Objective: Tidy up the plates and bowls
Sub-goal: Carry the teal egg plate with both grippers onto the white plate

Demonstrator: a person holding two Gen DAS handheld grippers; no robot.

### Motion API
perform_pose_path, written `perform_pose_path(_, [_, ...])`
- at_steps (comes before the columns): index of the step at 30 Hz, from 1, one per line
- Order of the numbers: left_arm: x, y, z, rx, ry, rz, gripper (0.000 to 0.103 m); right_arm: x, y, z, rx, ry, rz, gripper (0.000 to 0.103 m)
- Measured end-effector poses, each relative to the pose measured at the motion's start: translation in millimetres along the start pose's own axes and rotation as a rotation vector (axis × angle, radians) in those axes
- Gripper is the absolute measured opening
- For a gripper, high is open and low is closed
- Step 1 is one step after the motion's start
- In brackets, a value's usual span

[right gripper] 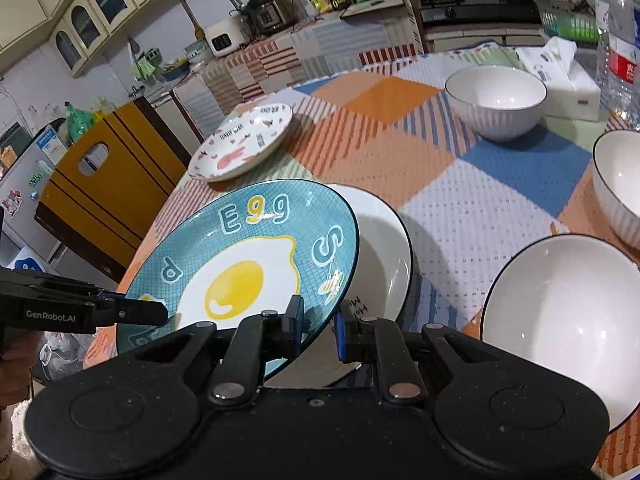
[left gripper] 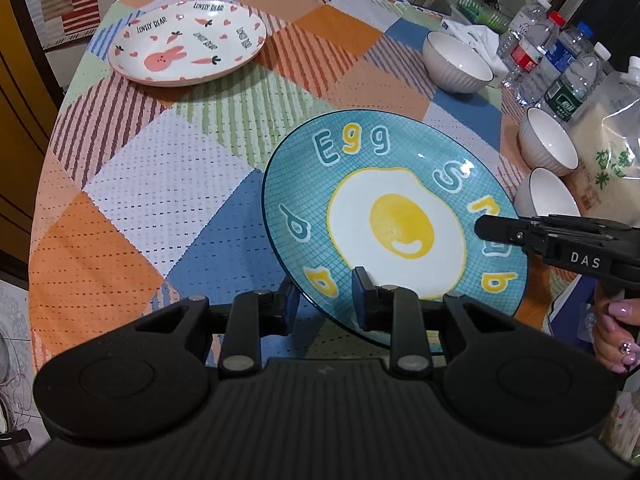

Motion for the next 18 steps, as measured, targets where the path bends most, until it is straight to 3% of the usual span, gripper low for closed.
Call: perform_pose_path(18, [9.5, 0.4, 24.8, -0.007, -0.063, -0.015, 0.027, 2.3, 0.8, 13.6, -0.117, -0.074, -0.056, 0.023])
Point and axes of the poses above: each gripper's, at about its wrist camera, not at the fingertips, and z roughly the way its jaws point, y to its right, x to its top, the point moved 6 cm from there along z, roughly the way its jaws point, and after that the axes turned 2 degrees about -z, right-handed, at the moved point
